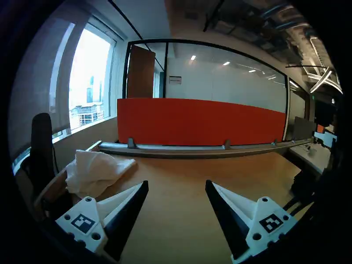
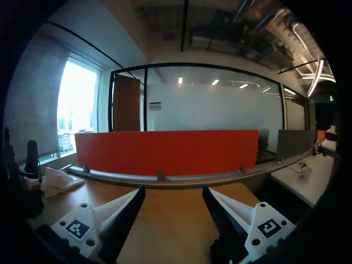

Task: Fold towel

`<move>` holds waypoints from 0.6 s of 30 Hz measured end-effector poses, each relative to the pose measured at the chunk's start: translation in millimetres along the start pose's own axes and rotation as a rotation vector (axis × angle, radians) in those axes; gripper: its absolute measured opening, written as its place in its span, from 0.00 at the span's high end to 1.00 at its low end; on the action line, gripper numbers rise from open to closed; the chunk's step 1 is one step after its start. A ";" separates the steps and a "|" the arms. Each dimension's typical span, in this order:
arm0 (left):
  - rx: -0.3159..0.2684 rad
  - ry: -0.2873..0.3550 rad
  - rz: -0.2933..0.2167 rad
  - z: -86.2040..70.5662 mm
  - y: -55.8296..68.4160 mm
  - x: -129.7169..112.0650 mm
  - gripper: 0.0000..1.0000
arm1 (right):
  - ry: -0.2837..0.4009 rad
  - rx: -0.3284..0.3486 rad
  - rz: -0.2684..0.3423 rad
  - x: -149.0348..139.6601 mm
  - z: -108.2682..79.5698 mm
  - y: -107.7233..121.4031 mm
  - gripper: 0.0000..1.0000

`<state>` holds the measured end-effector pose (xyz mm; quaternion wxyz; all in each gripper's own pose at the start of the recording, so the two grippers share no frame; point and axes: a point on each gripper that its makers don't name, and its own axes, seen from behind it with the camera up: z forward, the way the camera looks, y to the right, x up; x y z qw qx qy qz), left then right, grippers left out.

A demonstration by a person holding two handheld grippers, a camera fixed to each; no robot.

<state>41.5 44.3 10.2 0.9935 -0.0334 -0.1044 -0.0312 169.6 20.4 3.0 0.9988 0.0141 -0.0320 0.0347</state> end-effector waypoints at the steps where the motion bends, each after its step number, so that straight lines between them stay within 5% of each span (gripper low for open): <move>1: 0.002 0.003 -0.001 0.4 -0.7 0.9 0.04 | 0.000 0.001 0.000 0.0 0.2 -1.3 0.00; 18: -0.004 0.058 0.021 0.4 -4.1 21.9 0.04 | 0.023 0.011 0.011 10.8 3.1 -26.4 0.00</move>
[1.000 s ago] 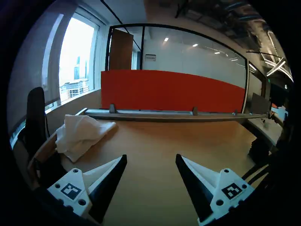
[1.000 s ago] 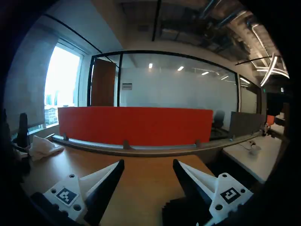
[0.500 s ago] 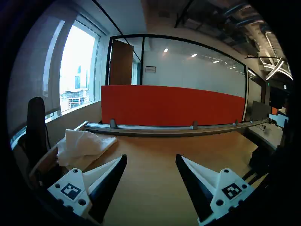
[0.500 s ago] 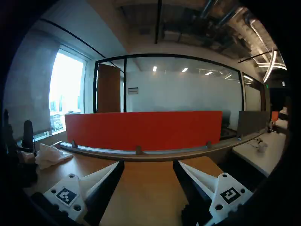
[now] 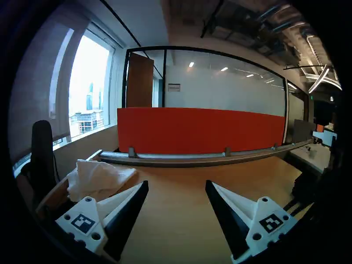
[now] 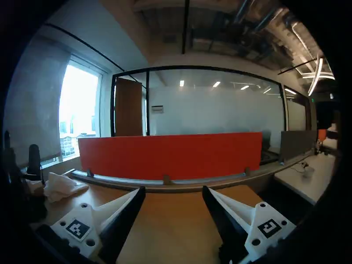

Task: Fold towel

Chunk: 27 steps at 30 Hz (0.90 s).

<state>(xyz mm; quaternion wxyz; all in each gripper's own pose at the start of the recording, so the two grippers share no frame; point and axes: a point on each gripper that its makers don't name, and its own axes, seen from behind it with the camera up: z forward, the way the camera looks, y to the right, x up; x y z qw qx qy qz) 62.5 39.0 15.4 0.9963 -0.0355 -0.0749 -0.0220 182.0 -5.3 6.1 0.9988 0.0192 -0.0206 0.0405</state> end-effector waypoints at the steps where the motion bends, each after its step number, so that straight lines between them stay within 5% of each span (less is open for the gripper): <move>1: 0.000 0.003 -0.001 -0.2 -0.2 0.1 0.04 | 0.000 -0.001 -0.001 0.0 -0.1 -1.6 0.00; 15: -0.013 0.067 0.018 2.9 -1.1 -10.7 0.04 | 0.015 -0.023 -0.007 -8.8 -5.6 -11.7 0.00; 27: 0.003 0.102 0.032 9.9 -6.3 -45.4 0.04 | 0.032 -0.006 -0.031 -21.2 -1.6 -34.0 0.00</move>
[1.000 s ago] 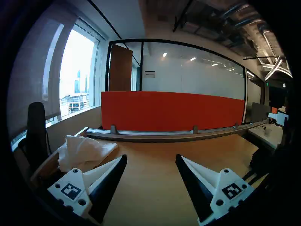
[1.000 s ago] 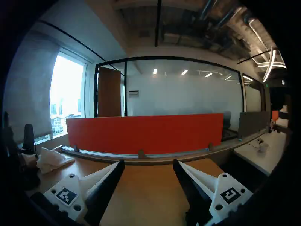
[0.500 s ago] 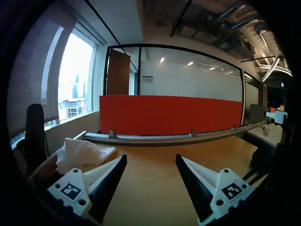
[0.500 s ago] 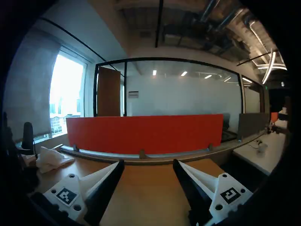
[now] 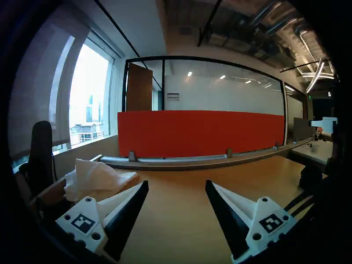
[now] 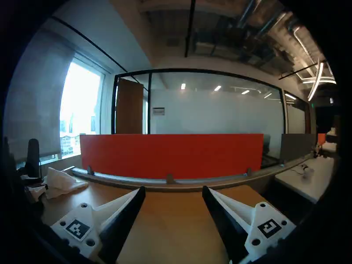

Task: Fold towel

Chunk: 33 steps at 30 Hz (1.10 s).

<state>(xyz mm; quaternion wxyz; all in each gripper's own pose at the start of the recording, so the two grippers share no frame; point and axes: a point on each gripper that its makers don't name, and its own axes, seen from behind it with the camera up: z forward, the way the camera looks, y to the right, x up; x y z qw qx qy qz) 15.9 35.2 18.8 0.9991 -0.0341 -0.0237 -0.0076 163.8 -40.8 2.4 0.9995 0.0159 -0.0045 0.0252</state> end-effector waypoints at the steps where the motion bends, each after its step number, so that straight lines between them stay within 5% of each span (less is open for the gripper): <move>1: 0.001 0.002 0.001 -0.2 -0.3 -3.1 0.04 | 0.002 0.003 -0.003 -0.3 0.5 -2.4 0.00; 12: 0.009 0.032 -0.004 -1.2 -5.5 -36.9 0.04 | 0.020 0.005 -0.004 -8.0 5.5 -13.7 0.00; 33: 0.020 0.075 -0.040 -2.8 -27.6 -86.4 0.04 | 0.073 -0.065 0.013 -12.4 -0.4 4.4 0.00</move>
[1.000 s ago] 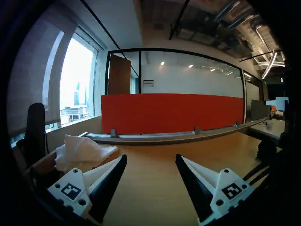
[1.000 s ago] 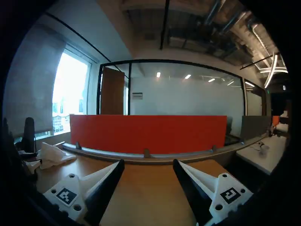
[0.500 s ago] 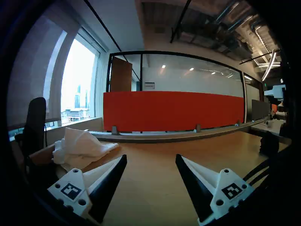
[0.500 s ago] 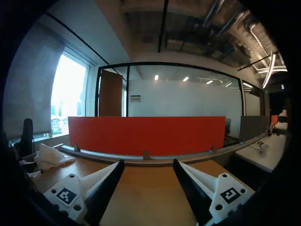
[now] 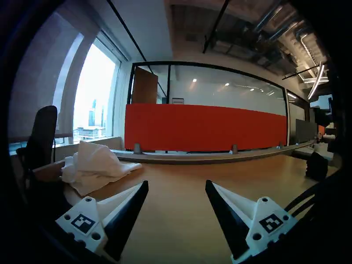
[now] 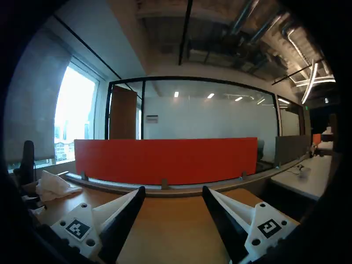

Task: Fold towel

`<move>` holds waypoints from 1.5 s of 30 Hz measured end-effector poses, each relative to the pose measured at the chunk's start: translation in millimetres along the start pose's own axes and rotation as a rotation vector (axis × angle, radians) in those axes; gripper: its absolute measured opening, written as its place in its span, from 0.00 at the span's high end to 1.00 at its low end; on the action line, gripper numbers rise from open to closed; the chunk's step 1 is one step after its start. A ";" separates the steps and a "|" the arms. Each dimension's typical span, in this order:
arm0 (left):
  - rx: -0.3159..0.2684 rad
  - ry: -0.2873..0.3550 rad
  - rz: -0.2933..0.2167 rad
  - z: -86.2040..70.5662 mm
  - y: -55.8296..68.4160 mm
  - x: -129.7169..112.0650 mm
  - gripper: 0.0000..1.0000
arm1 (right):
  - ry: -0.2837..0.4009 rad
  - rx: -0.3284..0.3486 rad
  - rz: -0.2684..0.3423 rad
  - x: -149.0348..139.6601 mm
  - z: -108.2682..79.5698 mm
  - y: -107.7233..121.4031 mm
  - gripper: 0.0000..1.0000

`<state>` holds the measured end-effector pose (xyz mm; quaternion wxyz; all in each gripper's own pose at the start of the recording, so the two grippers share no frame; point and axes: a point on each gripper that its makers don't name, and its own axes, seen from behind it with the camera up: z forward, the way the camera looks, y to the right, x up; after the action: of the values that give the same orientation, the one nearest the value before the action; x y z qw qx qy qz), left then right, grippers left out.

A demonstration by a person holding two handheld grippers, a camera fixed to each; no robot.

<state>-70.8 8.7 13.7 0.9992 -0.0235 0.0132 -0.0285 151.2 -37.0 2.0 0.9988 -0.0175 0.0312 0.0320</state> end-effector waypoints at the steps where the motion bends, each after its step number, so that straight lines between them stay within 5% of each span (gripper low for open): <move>1: 0.001 0.002 -0.001 -0.1 -0.8 -0.2 0.04 | 0.002 -0.002 0.002 0.2 -0.3 0.9 0.00; 45: 0.041 0.001 0.040 0.1 -7.0 -14.7 0.04 | 0.034 -0.008 -0.025 -2.6 -3.5 21.5 0.00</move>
<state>-85.8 2.5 14.5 0.9999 -0.0028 0.0133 -0.0086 146.9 -15.9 -2.0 0.9984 -0.0226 0.0477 0.0196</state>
